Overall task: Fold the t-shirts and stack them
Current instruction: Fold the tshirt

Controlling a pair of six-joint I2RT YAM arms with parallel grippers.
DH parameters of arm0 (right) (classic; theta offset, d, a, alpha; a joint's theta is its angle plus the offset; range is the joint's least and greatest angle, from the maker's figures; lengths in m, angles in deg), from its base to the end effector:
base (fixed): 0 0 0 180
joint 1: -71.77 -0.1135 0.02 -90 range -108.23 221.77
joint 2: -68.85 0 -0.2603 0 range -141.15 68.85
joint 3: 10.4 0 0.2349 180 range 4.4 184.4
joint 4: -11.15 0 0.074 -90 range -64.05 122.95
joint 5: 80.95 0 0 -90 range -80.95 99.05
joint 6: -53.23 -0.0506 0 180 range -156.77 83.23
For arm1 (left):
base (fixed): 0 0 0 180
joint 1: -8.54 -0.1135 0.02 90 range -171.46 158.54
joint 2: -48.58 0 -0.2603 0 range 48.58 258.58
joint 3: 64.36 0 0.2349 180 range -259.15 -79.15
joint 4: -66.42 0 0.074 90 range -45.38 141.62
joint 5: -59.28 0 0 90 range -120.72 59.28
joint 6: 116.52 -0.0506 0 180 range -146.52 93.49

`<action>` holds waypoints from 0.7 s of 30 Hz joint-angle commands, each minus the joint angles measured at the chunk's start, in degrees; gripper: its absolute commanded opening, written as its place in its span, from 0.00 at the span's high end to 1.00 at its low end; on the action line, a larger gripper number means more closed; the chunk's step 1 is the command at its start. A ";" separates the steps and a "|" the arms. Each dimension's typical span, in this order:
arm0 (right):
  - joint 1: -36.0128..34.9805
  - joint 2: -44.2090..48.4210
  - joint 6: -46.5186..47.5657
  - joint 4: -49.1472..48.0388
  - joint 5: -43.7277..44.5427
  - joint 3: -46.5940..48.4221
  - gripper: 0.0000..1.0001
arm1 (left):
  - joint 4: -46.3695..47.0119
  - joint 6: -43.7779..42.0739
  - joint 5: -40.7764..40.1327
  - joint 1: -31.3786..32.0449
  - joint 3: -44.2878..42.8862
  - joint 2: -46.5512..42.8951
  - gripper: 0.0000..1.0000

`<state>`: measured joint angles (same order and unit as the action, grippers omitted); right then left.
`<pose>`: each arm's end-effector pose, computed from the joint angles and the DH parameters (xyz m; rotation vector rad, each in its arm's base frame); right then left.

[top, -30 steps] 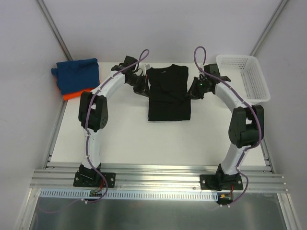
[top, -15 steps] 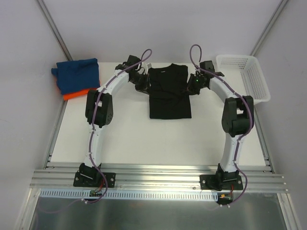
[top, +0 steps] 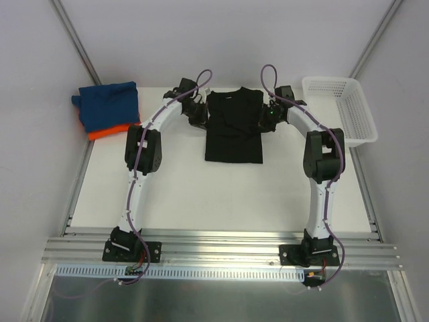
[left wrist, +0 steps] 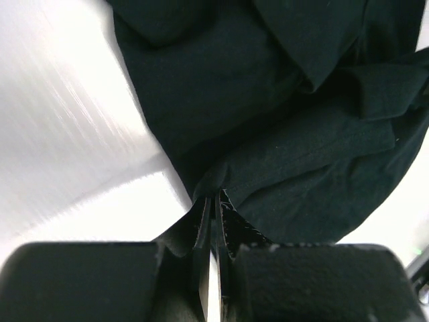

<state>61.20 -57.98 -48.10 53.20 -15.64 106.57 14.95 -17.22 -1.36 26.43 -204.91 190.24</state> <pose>0.4694 0.1091 0.1872 -0.1711 2.4839 0.6963 0.4975 -0.1867 0.1766 0.4086 2.4772 -0.8359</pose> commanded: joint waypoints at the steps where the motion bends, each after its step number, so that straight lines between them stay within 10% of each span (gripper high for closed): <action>1: 0.46 -0.26 1.22 -0.96 0.43 3.47 1.00 | 2.30 -1.57 -2.29 -0.58 -4.58 0.01 1.00; 8: 0.37 -1.50 1.49 -1.40 1.39 5.67 0.97 | 3.61 -0.87 -3.96 -0.58 -6.78 0.63 0.95; 12: 0.37 -1.23 2.36 -0.35 5.61 7.34 0.38 | 4.06 -0.69 -9.39 -0.40 -7.23 -0.42 0.14; 13: 0.46 -0.54 2.45 -0.26 5.70 7.43 0.27 | 3.97 -0.16 -10.54 -0.31 -7.05 -1.64 0.08; 21: -0.59 10.27 1.14 0.08 3.59 1.81 0.18 | 3.71 3.44 -4.33 0.21 7.26 -16.05 0.12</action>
<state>61.31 -57.12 -46.63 53.37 -11.73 109.35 18.67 -15.93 -9.60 26.47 -201.54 184.65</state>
